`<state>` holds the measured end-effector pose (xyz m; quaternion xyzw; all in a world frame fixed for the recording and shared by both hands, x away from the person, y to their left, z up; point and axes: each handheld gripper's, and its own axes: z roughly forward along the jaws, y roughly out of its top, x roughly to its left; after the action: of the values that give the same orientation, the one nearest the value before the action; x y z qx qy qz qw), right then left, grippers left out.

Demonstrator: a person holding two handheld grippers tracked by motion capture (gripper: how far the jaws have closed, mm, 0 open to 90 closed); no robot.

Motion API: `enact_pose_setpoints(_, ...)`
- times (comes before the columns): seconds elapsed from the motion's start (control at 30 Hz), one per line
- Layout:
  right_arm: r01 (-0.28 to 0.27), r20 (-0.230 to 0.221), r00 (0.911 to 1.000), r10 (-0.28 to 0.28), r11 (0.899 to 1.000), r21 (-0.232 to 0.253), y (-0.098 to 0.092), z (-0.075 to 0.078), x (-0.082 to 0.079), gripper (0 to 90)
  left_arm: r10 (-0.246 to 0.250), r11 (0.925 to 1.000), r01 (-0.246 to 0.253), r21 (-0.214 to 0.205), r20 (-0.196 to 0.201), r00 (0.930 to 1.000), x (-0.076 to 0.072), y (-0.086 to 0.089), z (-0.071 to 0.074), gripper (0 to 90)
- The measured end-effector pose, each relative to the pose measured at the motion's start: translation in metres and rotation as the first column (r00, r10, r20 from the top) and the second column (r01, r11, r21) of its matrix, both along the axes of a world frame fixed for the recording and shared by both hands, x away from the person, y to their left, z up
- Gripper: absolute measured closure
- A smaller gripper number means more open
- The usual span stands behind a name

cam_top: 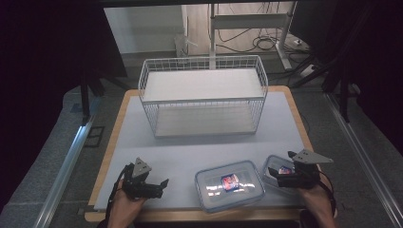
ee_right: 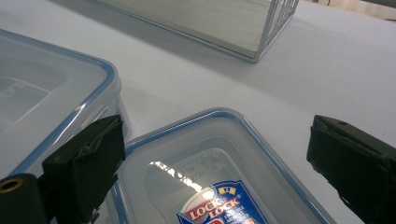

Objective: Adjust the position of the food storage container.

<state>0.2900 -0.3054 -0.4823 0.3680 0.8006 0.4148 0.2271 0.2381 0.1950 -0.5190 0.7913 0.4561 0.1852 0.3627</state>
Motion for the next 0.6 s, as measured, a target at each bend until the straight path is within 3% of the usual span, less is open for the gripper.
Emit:
enact_pose_setpoints(0.17,0.005,-0.009,0.9999,-0.005,1.000,-0.005,0.0019,-0.0008,0.0001,4.5,0.015,0.9991,-0.014,-0.041,0.006,0.9999,0.0014,0.0067,-0.0006,2.7)
enact_pose_setpoints(0.6,0.017,-0.030,0.9994,-0.018,0.999,-0.033,0.0094,-0.0014,-0.0014,0.1,0.036,0.9991,-0.034,-0.026,0.042,0.9985,0.0001,0.0104,-0.0013,7.0)
